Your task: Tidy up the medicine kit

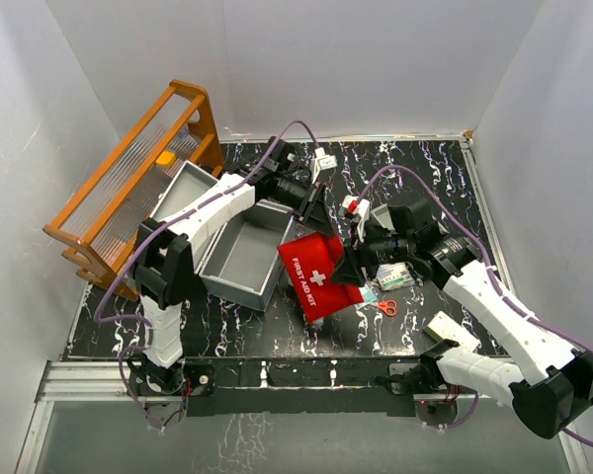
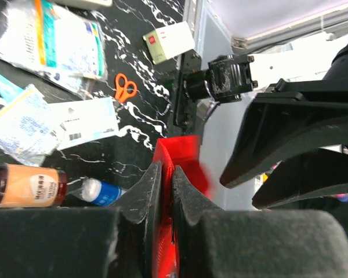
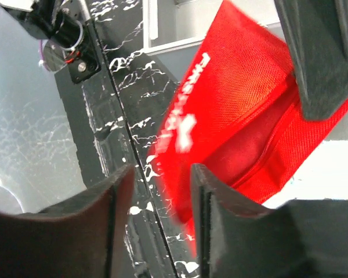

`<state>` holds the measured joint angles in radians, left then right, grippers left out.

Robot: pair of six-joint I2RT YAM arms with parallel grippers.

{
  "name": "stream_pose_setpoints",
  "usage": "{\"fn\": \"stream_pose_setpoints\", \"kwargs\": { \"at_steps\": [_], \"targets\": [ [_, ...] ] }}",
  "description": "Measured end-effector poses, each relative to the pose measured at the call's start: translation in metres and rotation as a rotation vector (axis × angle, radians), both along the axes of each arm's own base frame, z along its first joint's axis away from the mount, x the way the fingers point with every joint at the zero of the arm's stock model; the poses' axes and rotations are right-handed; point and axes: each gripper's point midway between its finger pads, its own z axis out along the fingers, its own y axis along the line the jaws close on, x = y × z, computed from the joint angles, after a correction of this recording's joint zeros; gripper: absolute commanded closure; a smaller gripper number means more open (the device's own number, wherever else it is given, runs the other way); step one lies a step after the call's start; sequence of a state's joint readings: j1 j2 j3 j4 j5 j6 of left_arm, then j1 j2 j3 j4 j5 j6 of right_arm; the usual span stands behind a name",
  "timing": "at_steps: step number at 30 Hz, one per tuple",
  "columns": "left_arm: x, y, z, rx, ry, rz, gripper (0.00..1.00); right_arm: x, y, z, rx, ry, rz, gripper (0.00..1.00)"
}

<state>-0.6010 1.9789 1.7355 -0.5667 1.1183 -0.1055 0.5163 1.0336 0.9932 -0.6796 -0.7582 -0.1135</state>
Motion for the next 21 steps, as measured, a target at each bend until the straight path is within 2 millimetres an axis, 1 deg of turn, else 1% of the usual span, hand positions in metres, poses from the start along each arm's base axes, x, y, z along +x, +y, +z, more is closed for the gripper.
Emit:
{"fn": "stream_pose_setpoints", "kwargs": {
  "at_steps": [2,3,6,9,12,15,18,21],
  "targets": [
    [0.005,0.000,0.009,-0.006,-0.061,0.027,1.00,0.003,-0.002,-0.001,-0.009,0.004,-0.028,0.36],
    [0.008,0.000,0.014,-0.011,-0.090,0.040,1.00,0.005,-0.003,-0.001,-0.016,0.006,-0.047,0.33],
    [0.016,0.005,0.030,-0.027,-0.218,0.112,1.00,0.014,-0.010,-0.001,-0.041,-0.007,-0.137,0.29],
    [0.018,0.014,0.047,-0.057,-0.330,0.197,1.00,0.030,-0.021,0.004,-0.059,-0.032,-0.283,0.29],
    [0.016,0.024,0.063,-0.111,-0.417,0.281,1.00,0.059,-0.037,0.013,-0.052,-0.048,-0.523,0.29],
    [0.017,0.031,0.077,-0.172,-0.487,0.367,1.00,0.079,-0.049,0.018,-0.010,0.002,-0.736,0.29],
    [0.022,0.035,0.086,-0.214,-0.525,0.446,1.00,0.090,-0.054,0.023,0.064,0.081,-0.888,0.31],
    [0.028,0.038,0.092,-0.244,-0.541,0.511,1.00,0.097,-0.052,0.033,0.181,0.182,-1.006,0.34]
  ]
}}
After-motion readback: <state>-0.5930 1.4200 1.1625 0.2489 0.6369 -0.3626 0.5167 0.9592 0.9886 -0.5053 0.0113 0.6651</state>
